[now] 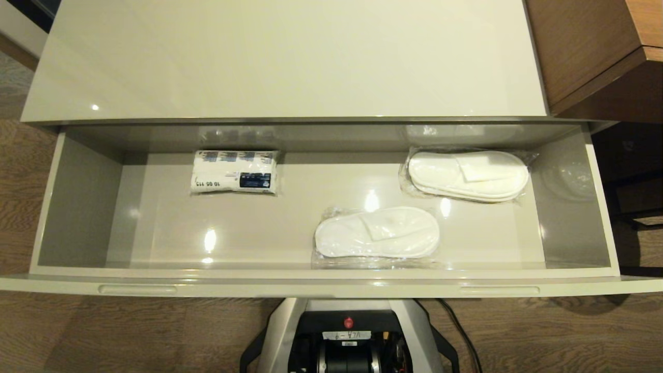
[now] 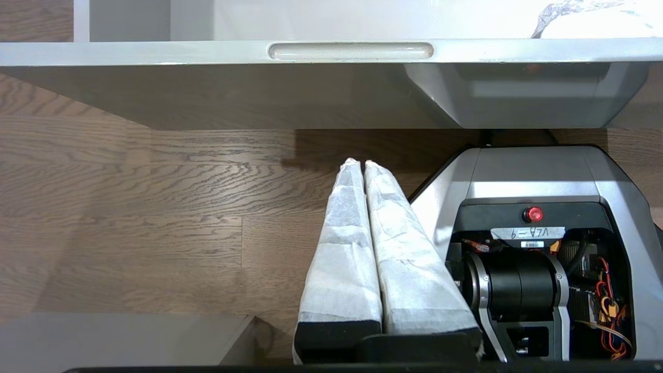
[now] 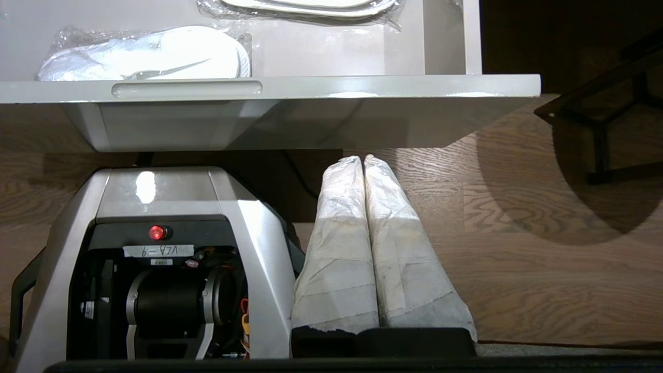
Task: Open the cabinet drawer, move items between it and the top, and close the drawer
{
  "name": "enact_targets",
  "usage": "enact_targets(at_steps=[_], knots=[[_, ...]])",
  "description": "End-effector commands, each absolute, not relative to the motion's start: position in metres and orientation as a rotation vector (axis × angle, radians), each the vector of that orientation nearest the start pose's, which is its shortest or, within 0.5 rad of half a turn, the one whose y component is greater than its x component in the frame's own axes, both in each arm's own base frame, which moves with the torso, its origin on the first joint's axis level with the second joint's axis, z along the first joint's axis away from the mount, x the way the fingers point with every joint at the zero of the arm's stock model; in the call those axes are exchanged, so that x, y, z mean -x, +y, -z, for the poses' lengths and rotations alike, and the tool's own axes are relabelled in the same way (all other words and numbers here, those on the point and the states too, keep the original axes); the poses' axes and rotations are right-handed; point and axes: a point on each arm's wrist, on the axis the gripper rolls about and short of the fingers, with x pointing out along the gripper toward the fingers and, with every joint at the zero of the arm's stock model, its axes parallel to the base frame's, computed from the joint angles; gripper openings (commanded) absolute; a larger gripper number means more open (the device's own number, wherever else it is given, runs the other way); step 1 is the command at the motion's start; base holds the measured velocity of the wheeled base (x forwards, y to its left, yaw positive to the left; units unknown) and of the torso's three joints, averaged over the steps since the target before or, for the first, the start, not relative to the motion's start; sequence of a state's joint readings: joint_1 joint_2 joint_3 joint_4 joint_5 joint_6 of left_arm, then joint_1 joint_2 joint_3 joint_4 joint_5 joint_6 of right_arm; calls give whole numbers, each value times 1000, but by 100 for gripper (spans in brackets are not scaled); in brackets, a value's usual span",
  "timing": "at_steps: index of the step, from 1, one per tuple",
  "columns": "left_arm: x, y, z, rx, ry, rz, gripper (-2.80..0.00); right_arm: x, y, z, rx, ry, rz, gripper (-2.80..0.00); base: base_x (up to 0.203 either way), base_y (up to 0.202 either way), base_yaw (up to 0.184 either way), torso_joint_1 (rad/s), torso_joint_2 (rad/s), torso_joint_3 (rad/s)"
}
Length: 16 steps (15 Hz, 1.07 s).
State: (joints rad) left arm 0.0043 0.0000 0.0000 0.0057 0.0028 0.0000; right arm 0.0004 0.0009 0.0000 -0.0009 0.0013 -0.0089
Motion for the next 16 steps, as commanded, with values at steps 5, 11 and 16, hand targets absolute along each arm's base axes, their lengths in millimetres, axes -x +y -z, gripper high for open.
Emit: enact_targets(at_steps=[5, 11, 16], knots=[[23, 0, -75, 0, 6, -8, -280, 23, 0, -75, 9, 3, -2, -280, 0, 0, 0, 0, 0, 0], [23, 0, -75, -1, 7, -8, -280, 23, 0, -75, 9, 2, -3, -280, 0, 0, 0, 0, 0, 0], [23, 0, -75, 0, 8, -8, -280, 23, 0, -75, 9, 2, -2, -280, 0, 0, 0, 0, 0, 0]])
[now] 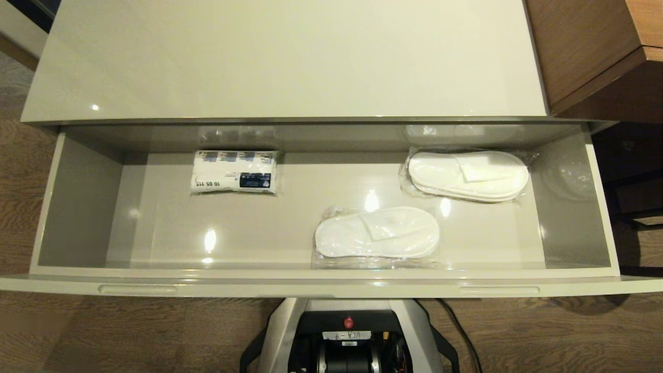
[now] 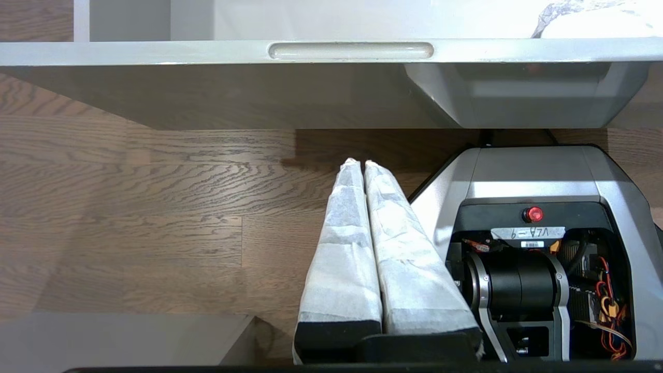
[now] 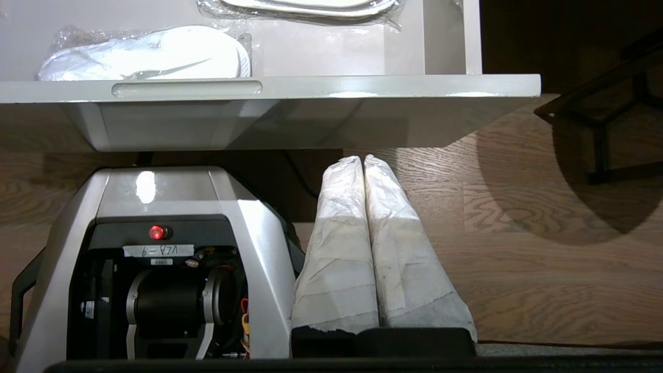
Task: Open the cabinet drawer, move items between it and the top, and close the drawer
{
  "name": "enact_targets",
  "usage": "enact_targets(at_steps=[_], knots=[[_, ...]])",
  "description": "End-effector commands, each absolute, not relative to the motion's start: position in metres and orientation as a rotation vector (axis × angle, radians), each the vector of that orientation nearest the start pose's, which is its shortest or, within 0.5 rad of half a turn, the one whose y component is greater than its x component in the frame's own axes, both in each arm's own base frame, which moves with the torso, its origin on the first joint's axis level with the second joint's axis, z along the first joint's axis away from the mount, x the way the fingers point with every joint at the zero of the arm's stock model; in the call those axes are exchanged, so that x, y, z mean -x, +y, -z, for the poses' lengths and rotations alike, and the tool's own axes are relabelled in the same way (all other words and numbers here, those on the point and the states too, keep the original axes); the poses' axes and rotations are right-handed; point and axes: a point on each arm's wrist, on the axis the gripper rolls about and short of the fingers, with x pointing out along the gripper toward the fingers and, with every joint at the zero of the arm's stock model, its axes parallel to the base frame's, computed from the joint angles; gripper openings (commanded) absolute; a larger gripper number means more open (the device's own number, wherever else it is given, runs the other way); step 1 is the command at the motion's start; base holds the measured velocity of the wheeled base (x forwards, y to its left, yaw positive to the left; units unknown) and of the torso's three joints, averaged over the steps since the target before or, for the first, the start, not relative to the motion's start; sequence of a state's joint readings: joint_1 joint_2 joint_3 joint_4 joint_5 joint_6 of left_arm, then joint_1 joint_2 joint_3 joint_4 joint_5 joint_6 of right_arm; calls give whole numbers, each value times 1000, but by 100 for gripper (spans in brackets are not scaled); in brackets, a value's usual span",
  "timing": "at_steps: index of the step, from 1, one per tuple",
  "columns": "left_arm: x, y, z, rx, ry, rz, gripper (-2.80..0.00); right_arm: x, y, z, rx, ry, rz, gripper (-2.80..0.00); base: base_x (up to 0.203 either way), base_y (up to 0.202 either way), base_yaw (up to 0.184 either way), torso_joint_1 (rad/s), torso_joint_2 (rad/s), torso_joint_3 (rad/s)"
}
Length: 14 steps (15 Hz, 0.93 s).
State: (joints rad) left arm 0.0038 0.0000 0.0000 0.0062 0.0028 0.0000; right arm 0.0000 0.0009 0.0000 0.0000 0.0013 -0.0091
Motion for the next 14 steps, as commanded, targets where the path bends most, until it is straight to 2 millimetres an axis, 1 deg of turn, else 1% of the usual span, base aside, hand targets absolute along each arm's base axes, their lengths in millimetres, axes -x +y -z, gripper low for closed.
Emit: enact_targets(at_steps=[1, 14], knots=[[23, 0, -75, 0, 8, -6, -280, 23, 0, -75, 9, 2, -3, -280, 0, 0, 0, 0, 0, 0], [23, 0, -75, 0, 8, -8, -280, 23, 0, -75, 9, 2, -2, -280, 0, 0, 0, 0, 0, 0]])
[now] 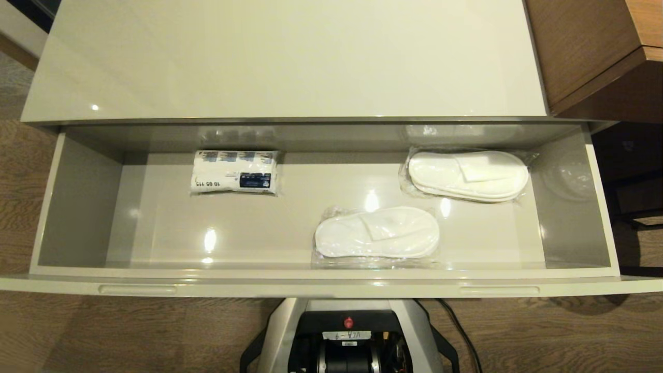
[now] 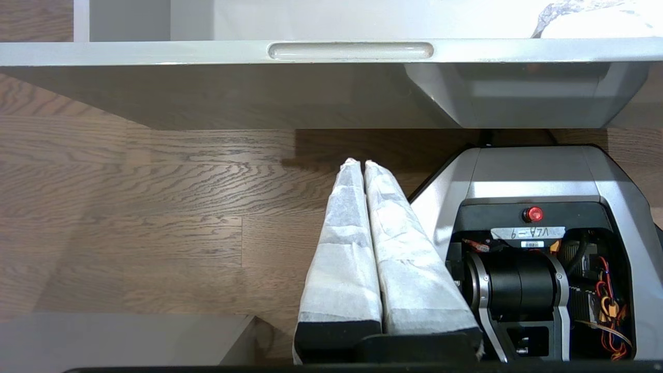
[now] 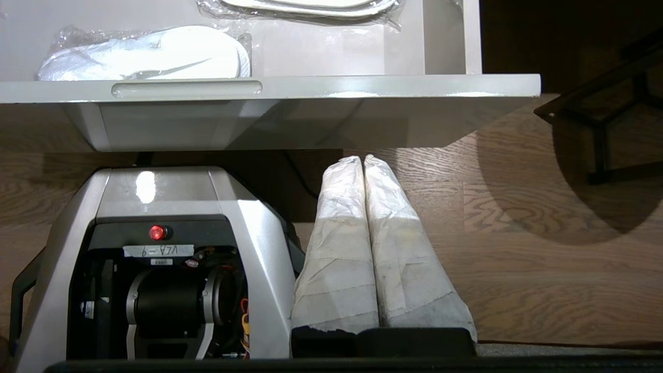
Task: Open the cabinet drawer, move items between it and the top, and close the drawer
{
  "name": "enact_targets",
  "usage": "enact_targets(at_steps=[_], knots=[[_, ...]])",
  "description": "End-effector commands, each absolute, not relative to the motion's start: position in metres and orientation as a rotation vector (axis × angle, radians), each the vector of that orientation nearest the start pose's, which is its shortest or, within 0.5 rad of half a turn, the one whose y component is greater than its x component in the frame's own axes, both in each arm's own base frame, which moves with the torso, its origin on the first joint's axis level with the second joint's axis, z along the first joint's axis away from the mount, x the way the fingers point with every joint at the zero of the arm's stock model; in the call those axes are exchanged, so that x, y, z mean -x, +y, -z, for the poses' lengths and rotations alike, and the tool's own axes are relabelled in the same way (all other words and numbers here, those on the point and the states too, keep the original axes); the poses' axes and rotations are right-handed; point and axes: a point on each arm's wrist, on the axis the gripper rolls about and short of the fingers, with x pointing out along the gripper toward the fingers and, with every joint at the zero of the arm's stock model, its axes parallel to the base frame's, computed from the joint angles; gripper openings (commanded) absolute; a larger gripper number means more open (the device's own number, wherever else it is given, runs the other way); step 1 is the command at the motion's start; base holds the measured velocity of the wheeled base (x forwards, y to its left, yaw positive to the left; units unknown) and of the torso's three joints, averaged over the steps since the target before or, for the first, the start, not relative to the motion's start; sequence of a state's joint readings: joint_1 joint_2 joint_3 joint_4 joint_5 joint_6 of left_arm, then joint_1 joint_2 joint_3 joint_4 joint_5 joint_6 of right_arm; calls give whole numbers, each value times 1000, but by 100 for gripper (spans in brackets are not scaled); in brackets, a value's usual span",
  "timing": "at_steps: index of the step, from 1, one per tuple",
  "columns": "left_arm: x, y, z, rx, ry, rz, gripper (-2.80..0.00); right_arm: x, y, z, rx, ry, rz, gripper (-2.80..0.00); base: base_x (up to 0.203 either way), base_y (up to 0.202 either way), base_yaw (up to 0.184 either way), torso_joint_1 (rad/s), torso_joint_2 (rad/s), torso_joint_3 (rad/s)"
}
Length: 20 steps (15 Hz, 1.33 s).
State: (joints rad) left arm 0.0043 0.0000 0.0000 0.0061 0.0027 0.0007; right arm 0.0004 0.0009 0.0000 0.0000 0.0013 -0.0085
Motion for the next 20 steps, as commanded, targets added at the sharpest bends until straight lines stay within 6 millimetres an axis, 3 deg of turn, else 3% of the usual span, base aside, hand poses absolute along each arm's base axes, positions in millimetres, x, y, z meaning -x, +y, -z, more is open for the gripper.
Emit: enact_targets(at_steps=[1, 20], knots=[[23, 0, -75, 0, 8, -6, -280, 23, 0, -75, 9, 3, -3, -280, 0, 0, 0, 0, 0, 0], [23, 0, -75, 0, 7, -8, -280, 23, 0, -75, 9, 3, -3, -280, 0, 0, 0, 0, 0, 0]])
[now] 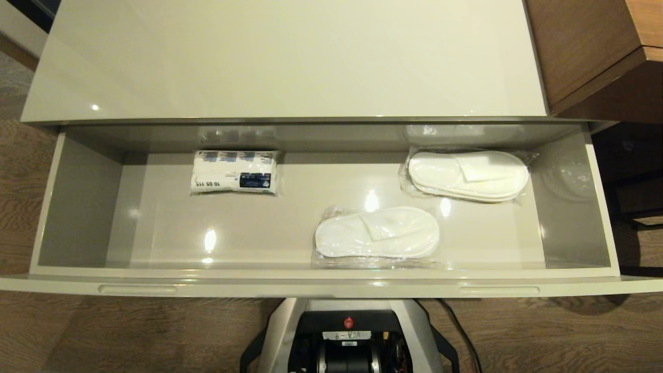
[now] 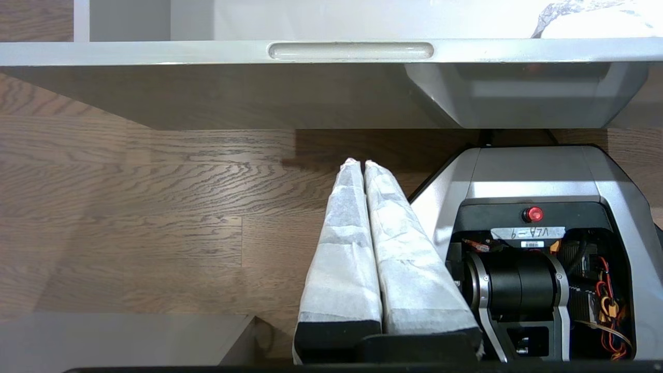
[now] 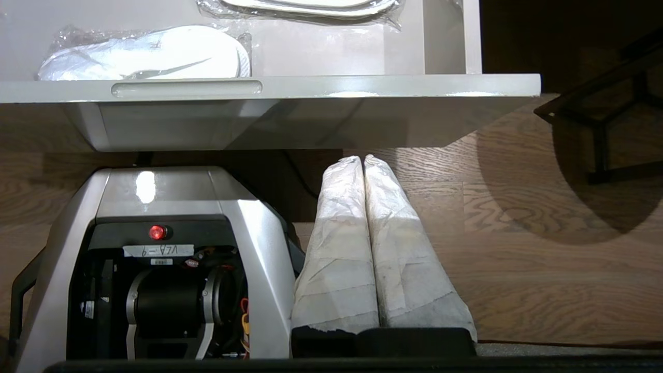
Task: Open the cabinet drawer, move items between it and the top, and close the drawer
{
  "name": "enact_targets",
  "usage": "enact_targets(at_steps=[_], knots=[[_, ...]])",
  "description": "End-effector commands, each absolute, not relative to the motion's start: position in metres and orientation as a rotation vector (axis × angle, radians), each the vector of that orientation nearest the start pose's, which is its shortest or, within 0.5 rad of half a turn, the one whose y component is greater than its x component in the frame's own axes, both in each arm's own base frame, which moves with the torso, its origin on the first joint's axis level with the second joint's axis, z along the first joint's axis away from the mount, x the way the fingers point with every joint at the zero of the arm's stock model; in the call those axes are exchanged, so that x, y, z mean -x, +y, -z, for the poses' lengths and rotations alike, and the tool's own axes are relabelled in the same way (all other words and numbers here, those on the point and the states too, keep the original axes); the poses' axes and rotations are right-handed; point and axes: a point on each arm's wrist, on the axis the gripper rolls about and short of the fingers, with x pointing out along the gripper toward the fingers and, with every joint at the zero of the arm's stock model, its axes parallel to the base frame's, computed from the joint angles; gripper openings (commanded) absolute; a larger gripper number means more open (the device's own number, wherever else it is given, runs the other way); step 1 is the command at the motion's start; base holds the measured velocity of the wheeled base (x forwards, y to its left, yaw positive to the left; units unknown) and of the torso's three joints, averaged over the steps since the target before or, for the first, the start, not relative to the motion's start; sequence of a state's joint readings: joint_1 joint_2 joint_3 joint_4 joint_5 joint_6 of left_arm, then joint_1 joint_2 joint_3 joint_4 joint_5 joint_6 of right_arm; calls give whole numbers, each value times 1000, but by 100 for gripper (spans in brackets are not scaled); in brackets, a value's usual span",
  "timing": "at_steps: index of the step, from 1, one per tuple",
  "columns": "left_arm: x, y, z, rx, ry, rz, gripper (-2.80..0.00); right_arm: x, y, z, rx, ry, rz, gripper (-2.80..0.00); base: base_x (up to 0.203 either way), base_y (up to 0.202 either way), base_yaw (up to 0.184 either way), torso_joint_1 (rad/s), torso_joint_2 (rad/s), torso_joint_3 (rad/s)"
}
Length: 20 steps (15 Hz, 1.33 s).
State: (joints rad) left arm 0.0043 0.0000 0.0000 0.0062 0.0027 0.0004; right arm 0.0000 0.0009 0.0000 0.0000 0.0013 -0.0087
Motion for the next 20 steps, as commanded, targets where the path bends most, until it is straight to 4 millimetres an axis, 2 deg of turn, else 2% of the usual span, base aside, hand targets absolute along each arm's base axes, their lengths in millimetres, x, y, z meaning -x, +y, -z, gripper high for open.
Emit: enact_targets(at_steps=[1, 20], knots=[[23, 0, -75, 0, 8, -8, -280, 23, 0, -75, 9, 3, -3, -280, 0, 0, 0, 0, 0, 0], [23, 0, -75, 0, 8, -8, -280, 23, 0, -75, 9, 2, -3, -280, 0, 0, 0, 0, 0, 0]])
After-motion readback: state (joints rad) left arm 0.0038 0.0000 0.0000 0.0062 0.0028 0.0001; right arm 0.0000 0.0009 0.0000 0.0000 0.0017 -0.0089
